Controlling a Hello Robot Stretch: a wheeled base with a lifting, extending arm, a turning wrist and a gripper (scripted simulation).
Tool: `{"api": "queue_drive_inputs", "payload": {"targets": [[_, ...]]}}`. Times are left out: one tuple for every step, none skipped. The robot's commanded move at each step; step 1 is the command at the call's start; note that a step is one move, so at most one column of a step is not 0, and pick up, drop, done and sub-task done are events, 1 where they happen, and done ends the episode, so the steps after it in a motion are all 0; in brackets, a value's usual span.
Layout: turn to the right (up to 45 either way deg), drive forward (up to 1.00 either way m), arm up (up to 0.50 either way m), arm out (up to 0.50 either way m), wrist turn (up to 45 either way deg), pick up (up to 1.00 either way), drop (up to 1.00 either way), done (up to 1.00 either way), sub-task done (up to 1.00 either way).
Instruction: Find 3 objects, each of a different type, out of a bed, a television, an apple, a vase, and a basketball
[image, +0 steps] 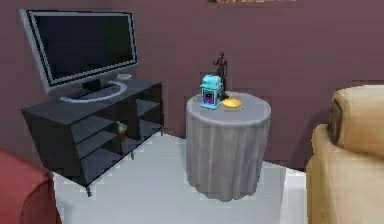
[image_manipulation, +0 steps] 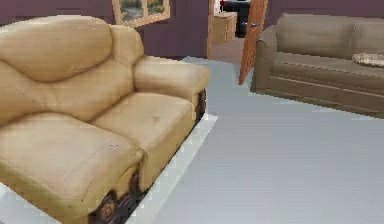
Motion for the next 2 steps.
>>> {"api": "queue_drive_inputs", "payload": {"targets": [[6.0,0.0,0.0,0.0,0.0,0.0,0.0,0.0,0.0],[0.0,0.8,0.0,0.0,0.0,0.0,0.0,0.0,0.0]]}}
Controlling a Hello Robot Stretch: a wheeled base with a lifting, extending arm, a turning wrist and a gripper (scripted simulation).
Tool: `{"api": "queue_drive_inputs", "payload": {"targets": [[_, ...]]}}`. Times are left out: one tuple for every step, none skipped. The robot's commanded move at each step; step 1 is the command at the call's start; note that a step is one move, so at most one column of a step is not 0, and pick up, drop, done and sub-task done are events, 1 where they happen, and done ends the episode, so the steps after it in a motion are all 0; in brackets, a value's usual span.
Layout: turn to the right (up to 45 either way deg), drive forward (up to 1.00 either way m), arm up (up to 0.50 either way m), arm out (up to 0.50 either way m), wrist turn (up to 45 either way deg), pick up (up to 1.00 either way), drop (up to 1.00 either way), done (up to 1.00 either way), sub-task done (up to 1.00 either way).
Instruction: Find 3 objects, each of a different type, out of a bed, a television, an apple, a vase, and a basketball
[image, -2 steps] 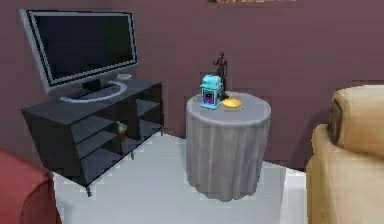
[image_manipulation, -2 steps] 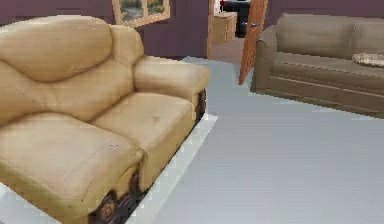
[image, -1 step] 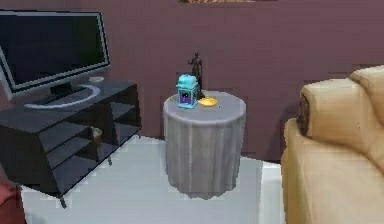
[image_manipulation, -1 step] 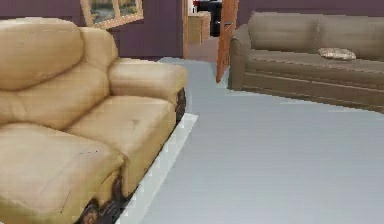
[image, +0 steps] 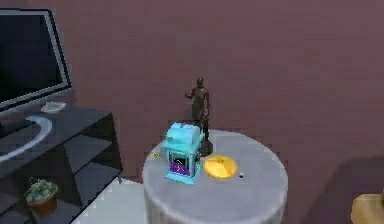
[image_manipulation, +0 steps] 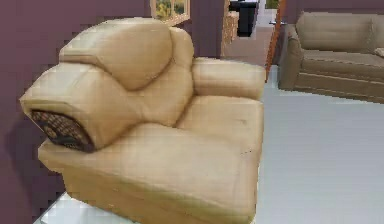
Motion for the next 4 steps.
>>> {"api": "queue_drive_inputs", "payload": {"targets": [[0.0,0.0,0.0,0.0,0.0,0.0,0.0,0.0,1.0],[-45.0,0.0,0.0,0.0,0.0,0.0,0.0,0.0,0.0],[-21.0,0.0,0.0,0.0,0.0,0.0,0.0,0.0,0.0],[0.0,0.4,0.0,0.0,0.0,0.0,0.0,0.0,0.0]]}}
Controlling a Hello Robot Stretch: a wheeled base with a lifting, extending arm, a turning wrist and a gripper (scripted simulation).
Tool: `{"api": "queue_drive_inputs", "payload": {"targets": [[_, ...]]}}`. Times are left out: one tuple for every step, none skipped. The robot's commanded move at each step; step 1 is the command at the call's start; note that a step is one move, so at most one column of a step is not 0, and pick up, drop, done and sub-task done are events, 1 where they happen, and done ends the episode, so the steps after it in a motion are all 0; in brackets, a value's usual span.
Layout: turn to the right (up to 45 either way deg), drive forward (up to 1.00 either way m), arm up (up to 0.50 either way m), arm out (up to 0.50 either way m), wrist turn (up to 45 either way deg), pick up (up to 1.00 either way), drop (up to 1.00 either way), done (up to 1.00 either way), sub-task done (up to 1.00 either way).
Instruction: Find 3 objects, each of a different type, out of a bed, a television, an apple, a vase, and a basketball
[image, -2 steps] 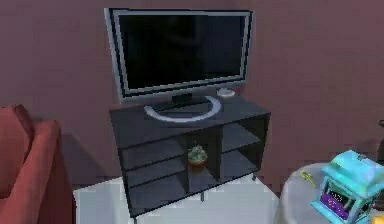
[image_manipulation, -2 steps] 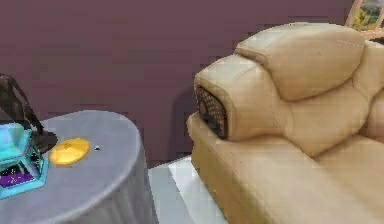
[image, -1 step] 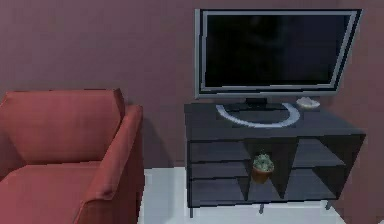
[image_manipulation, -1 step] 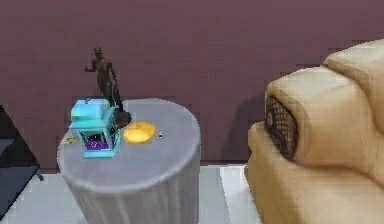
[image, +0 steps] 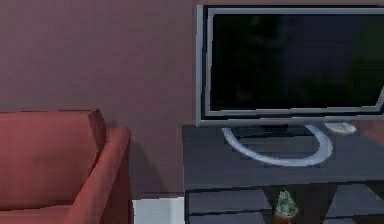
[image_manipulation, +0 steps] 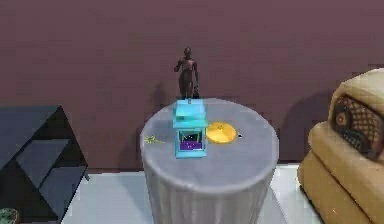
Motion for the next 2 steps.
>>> {"api": "queue_drive_inputs", "payload": {"targets": [[27.0,0.0,0.0,0.0,0.0,0.0,0.0,0.0,0.0],[0.0,0.0,0.0,0.0,0.0,0.0,0.0,0.0,1.0]]}}
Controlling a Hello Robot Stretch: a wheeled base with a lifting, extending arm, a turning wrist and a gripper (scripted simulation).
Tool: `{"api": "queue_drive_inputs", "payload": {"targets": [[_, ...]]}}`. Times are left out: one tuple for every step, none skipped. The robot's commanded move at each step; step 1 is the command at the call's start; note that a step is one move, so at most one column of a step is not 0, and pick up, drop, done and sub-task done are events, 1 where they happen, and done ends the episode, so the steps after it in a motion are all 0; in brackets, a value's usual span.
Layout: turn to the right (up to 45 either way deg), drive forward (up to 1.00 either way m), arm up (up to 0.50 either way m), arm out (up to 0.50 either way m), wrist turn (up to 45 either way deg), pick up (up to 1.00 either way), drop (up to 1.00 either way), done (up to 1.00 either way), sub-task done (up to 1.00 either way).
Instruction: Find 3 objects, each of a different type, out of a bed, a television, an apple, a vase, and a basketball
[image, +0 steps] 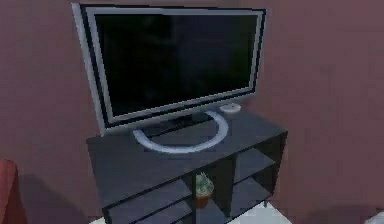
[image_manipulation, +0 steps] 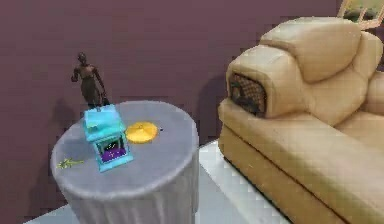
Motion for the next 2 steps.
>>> {"api": "queue_drive_inputs", "payload": {"targets": [[-45.0,0.0,0.0,0.0,0.0,0.0,0.0,0.0,0.0],[-45.0,0.0,0.0,0.0,0.0,0.0,0.0,0.0,0.0]]}}
